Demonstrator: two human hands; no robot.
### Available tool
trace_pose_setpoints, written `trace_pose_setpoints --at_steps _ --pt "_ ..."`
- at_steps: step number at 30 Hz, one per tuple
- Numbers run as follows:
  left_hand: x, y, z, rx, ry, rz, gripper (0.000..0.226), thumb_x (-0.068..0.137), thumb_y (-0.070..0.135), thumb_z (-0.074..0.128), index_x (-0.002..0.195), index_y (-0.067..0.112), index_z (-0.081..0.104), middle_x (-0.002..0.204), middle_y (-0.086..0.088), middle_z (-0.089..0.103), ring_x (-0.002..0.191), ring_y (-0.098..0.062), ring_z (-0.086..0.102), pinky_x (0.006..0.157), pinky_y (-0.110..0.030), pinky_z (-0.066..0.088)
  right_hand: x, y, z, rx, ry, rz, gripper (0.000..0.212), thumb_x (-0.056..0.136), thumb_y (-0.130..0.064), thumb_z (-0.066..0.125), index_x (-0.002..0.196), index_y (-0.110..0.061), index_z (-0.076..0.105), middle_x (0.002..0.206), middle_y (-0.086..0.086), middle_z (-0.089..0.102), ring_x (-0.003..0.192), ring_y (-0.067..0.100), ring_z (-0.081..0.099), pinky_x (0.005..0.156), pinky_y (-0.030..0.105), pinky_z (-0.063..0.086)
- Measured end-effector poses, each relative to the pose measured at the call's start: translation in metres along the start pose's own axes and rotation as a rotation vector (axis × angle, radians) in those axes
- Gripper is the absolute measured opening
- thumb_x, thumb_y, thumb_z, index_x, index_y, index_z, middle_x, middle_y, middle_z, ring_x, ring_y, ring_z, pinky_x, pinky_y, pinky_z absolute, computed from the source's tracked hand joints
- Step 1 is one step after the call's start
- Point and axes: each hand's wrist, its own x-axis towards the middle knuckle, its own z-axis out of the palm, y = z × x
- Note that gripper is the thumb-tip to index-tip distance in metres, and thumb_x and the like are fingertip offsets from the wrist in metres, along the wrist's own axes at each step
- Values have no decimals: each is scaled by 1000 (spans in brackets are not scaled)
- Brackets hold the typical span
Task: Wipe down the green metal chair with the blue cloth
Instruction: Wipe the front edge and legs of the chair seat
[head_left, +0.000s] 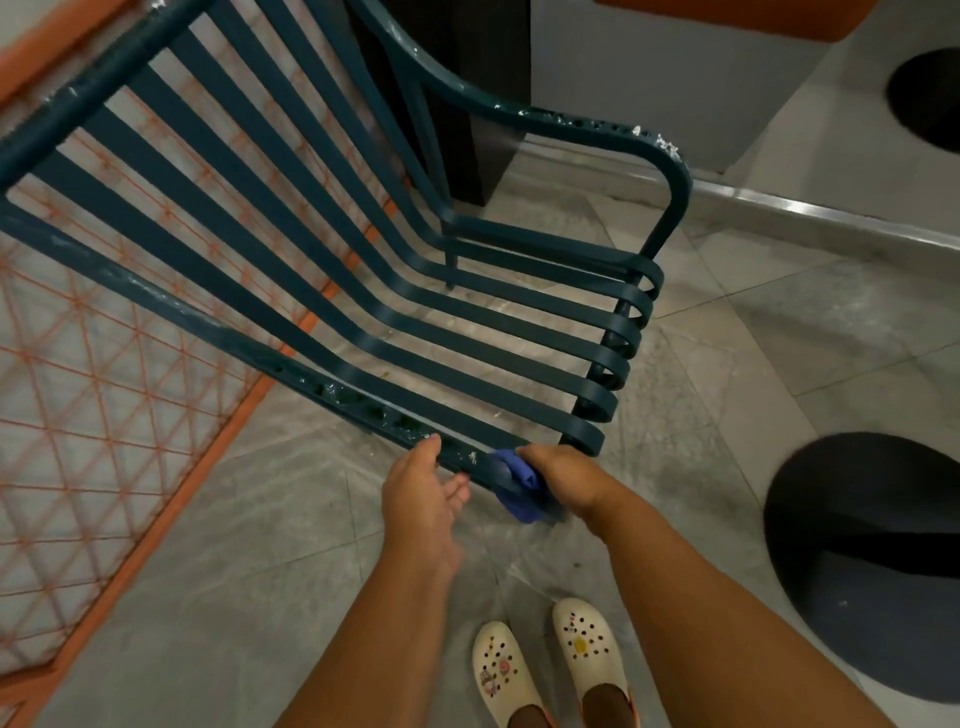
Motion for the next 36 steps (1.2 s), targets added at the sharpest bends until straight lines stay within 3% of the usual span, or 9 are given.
trace_pose_setpoints --at_steps 4,7,11,14,19,24,28,32,36 --pt "0 -2 2 13 28 11 44 94 27 55 134 9 48 124 -10 56 99 -27 62 94 -39 49 -3 10 22 -192 220 -267 40 94 -56 38 101 -28 65 93 -3 66 86 19 59 83 41 50" --pt "0 -5 2 35 30 27 44 95 29 53 134 11 47 127 -9 54 100 -26 61 87 -35 50 -22 50 54 -313 534 -558 43 95 -54 36 135 -40 48 127 -11 54 110 12 47 96 31 38" --pt "-5 -10 4 155 72 101 45 96 29 50 138 16 42 126 -5 56 101 -21 60 86 -31 42 -25 72 75 -118 666 -539 42 95 -51 34 138 -49 33 146 -17 27 129 12 28 108 36 31" --pt "-5 -10 9 233 154 197 59 93 20 57 144 22 29 141 -10 44 117 -23 52 87 -30 40 -24 60 74 -39 719 -480 40 95 -46 34 134 -42 41 139 -11 39 128 16 32 107 46 35" --pt "-11 -19 8 824 98 740 49 84 4 59 126 28 53 137 1 36 119 -14 38 85 -22 38 -33 70 87 -216 725 -614 48 97 -38 39 142 -51 29 155 -10 20 142 23 18 111 36 23" --pt "-10 -6 10 1574 -285 915 40 94 21 45 132 33 48 141 11 44 140 -11 19 118 -39 7 -27 65 82 -93 750 -531 40 97 -48 33 136 -44 36 149 -7 33 144 22 17 114 50 25" --pt "-12 10 21 1843 -355 926 49 95 29 48 142 34 34 145 13 43 145 -11 14 116 -49 -13 -21 69 76 -83 732 -536 45 96 -57 28 137 -43 38 145 -11 35 138 18 27 112 38 26" --pt "-9 8 26 2042 -401 1031 38 88 34 62 125 35 54 127 11 59 137 -13 32 112 -48 -17 -3 89 70 380 636 -319 56 94 -62 23 123 -28 55 127 0 52 115 12 49 103 32 38" --pt "-1 2 29 2134 -394 1137 21 85 24 66 105 32 64 98 7 66 101 -14 57 117 -39 -1 4 82 39 681 443 91 34 101 -41 32 96 -23 61 98 9 61 82 17 54 78 35 44"
